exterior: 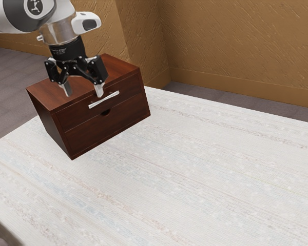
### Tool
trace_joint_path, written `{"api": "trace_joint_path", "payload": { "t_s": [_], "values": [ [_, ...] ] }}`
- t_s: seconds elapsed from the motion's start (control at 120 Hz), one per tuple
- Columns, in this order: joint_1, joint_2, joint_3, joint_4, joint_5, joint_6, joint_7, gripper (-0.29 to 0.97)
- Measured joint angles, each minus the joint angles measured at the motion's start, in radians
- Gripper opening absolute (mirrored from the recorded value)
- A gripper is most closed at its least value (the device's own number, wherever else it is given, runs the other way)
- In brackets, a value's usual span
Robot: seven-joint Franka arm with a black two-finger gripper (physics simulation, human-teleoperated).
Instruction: Pull the drawer handle with one arm to open the drawer
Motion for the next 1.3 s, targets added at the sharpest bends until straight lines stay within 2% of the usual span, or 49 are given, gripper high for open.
{"api": "trace_joint_path", "payload": {
  "t_s": [0.167, 0.258, 0.325, 0.55, 0.75, 0.833, 0.917, 0.967, 1.058, 1.183, 1.3],
  "values": [
    [0.008, -0.013, 0.001, 0.007, -0.012, -0.004, -0.014, 0.68],
    [0.004, -0.07, -0.007, 0.168, -0.008, -0.003, -0.021, 0.68],
    [-0.01, -0.088, -0.014, 0.213, -0.003, 0.01, -0.025, 0.68],
    [0.0, -0.066, -0.006, 0.222, 0.013, 0.071, -0.036, 0.68],
    [-0.003, -0.067, -0.004, 0.171, 0.019, 0.086, -0.043, 0.68],
    [-0.01, -0.11, 0.014, 0.059, 0.03, 0.082, -0.046, 0.68],
    [0.035, -0.315, -0.07, -0.239, 0.071, 0.138, -0.05, 0.68],
    [0.014, -0.435, -0.112, -0.423, 0.088, 0.181, -0.052, 0.68],
    [-0.004, -0.543, -0.142, -0.641, 0.105, 0.218, -0.055, 0.68],
    [-0.022, -0.588, -0.15, -0.716, 0.102, 0.229, -0.062, 0.68],
    [-0.028, -0.558, -0.154, -0.72, 0.091, 0.244, -0.047, 0.68]
  ]
}}
